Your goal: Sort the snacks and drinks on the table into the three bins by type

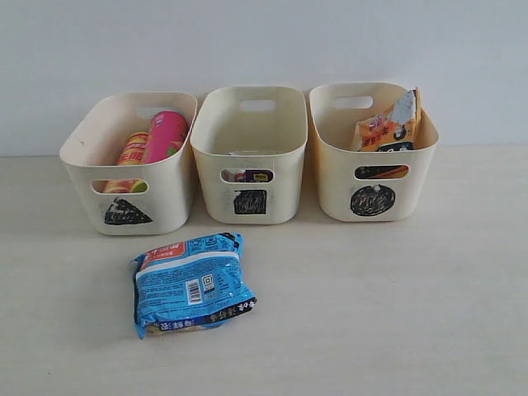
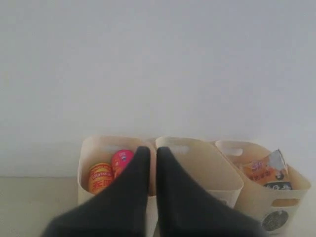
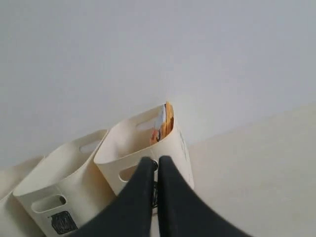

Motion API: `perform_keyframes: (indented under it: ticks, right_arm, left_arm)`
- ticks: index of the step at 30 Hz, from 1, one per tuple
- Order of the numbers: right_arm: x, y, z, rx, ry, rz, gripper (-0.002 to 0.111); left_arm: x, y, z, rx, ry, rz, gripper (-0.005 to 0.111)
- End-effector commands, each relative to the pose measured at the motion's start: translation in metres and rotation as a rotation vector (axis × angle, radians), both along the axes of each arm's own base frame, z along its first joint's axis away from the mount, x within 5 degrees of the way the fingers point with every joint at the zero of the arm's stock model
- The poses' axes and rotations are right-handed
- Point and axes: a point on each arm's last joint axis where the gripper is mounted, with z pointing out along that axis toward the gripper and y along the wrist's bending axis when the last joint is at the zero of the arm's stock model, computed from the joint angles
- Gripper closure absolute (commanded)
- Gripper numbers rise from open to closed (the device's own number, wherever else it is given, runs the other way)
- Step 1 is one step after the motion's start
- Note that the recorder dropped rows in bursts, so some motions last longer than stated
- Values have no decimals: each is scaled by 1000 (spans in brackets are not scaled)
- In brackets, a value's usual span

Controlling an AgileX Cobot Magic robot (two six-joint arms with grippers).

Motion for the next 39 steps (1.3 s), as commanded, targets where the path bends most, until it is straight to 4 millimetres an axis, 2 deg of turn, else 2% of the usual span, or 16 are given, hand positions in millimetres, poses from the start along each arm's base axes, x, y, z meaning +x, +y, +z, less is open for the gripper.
perform_keyframes:
  ticks: [1,3,6,9,11,12,15,18,20,22,25,28,32,39]
  right_arm:
    - [1,0,-4,17,36,2,108]
    - [8,1,-9,16,109,2,108]
    - [24,2,6,9,157,-1,108]
    - [68,5,20,-53,292,8,108]
    - [89,7,24,-91,360,19,108]
    - [107,9,22,-110,454,25,108]
    - [135,20,21,-143,586,70,108]
    - [158,40,21,-218,678,155,108]
    - [166,55,26,-242,662,209,108]
    - [169,69,37,-208,526,254,108]
    - [173,78,39,-142,472,275,108]
    - [183,90,35,-148,553,298,108]
    - [198,112,28,-238,670,350,108]
    - [225,151,9,-282,818,413,108]
  left_arm:
    - [6,0,-32,25,-27,11,102]
    - [7,-1,-47,22,-40,14,102]
    - [8,-1,-64,40,-7,16,102]
    - [10,8,-77,16,48,100,102]
    - [10,12,-82,17,78,147,102]
    - [10,16,-88,6,113,183,102]
    - [10,18,-89,-34,123,212,102]
    - [10,18,-89,-34,123,212,102]
    - [8,18,-87,-36,105,211,102]
    - [1,18,-85,-39,82,208,102]
    - [-9,17,-88,-40,110,199,102]
    - [-20,17,-93,-72,150,190,102]
    - [-28,17,-90,-47,89,191,102]
    - [-31,17,-96,-17,141,189,102]
